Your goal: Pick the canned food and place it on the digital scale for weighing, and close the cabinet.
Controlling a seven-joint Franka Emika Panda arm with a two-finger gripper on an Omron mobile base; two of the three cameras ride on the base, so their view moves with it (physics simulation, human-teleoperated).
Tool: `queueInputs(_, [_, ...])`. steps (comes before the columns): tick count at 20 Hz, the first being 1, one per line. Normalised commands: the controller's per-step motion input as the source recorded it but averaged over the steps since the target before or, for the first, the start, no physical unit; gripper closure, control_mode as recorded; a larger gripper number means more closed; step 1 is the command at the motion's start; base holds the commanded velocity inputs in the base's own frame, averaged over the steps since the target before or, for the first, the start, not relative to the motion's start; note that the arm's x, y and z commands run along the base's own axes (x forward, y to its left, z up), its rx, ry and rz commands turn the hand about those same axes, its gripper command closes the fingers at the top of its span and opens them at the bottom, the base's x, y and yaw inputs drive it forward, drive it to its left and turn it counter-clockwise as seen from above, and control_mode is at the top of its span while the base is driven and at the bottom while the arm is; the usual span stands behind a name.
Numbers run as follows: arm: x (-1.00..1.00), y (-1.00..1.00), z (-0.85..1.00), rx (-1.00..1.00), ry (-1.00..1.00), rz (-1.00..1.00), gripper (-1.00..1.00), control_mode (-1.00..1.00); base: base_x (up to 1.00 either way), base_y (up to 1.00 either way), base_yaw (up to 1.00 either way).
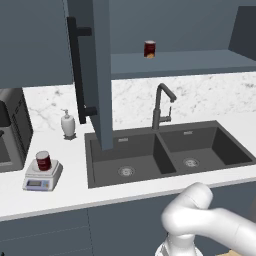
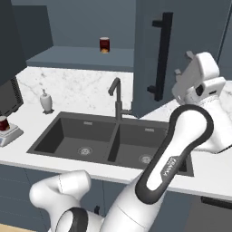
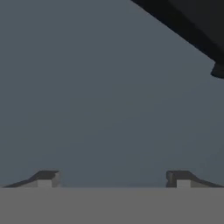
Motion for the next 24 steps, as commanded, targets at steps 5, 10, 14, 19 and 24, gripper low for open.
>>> queueInputs(5, [1.00, 0.51, -0.12, 0.20, 0.27, 0.00, -1.00, -1.00, 0.00, 0.00, 0.00])
queueInputs(10, [0.91, 0.35, -0.01, 0.06, 0.07, 0.00, -1.00, -1.00, 0.00, 0.00, 0.00])
queueInputs(14, [0.79, 0.00, 0.04, 0.00, 0.09, 0.01, -1.00, -1.00, 0.00, 0.00, 0.00])
queueInputs(19, [1.00, 0.13, -0.16, 0.00, 0.06, 0.00, -1.00, -1.00, 0.00, 0.00, 0.00])
queueInputs(24, [1.00, 0.05, -0.30, 0.00, 0.02, 0.00, -1.00, -1.00, 0.00, 0.00, 0.00])
